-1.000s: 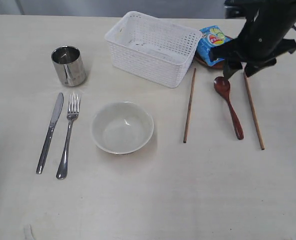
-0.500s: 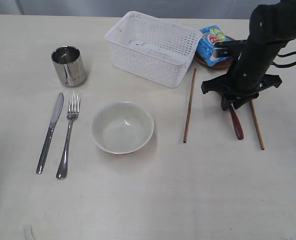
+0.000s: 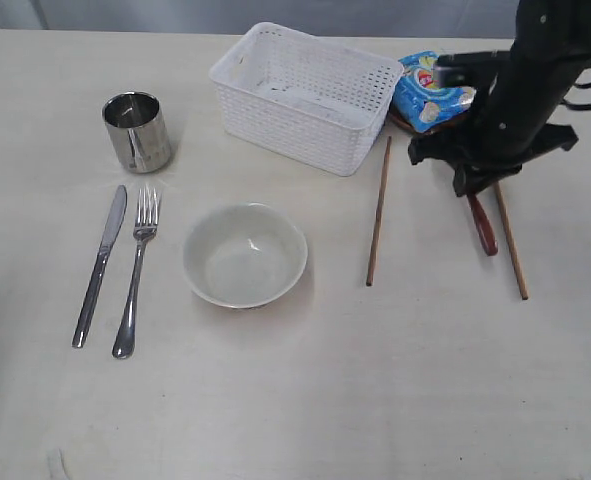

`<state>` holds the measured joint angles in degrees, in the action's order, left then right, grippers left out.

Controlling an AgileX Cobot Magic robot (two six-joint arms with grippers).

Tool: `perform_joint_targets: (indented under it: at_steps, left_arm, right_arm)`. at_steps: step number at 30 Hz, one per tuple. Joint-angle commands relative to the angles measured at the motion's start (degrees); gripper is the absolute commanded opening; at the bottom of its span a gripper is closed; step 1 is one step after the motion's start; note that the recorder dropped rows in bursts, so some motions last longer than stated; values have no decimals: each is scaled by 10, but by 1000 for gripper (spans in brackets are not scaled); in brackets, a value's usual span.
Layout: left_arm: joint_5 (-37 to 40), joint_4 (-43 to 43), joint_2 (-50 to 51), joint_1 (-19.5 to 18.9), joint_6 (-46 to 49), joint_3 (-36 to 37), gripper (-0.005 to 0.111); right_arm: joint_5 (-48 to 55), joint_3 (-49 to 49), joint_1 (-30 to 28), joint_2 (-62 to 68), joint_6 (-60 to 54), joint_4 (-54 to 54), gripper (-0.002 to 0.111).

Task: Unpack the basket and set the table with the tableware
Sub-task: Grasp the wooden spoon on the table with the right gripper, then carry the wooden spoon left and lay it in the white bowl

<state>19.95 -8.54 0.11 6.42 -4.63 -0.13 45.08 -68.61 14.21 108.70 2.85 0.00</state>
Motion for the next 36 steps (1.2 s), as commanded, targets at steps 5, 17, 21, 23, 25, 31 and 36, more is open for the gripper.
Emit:
perform_joint_targets:
  at_steps: [5, 17, 21, 23, 25, 31, 36]
  left_arm:
    - [0, 1, -1, 4, -1, 1, 0]
    - [0, 1, -1, 4, -1, 1, 0]
    - [0, 1, -1, 4, -1, 1, 0]
    - [0, 0, -1, 4, -1, 1, 0]
    - [0, 0, -1, 4, -1, 1, 0]
    - [0, 0, -1, 4, -1, 1, 0]
    - [0, 0, -1, 4, -1, 1, 0]
  right_arm:
    - [44, -28, 130, -151, -121, 89, 0]
    - [249, -161, 322, -20, -125, 59, 0]
    - [249, -161, 326, 28, -119, 59, 0]
    - [249, -161, 326, 46, -118, 59, 0]
    - [249, -161, 327, 57, -112, 59, 0]
    - [237, -161, 327, 63, -107, 59, 0]
    - [227, -163, 327, 63, -107, 59, 6]
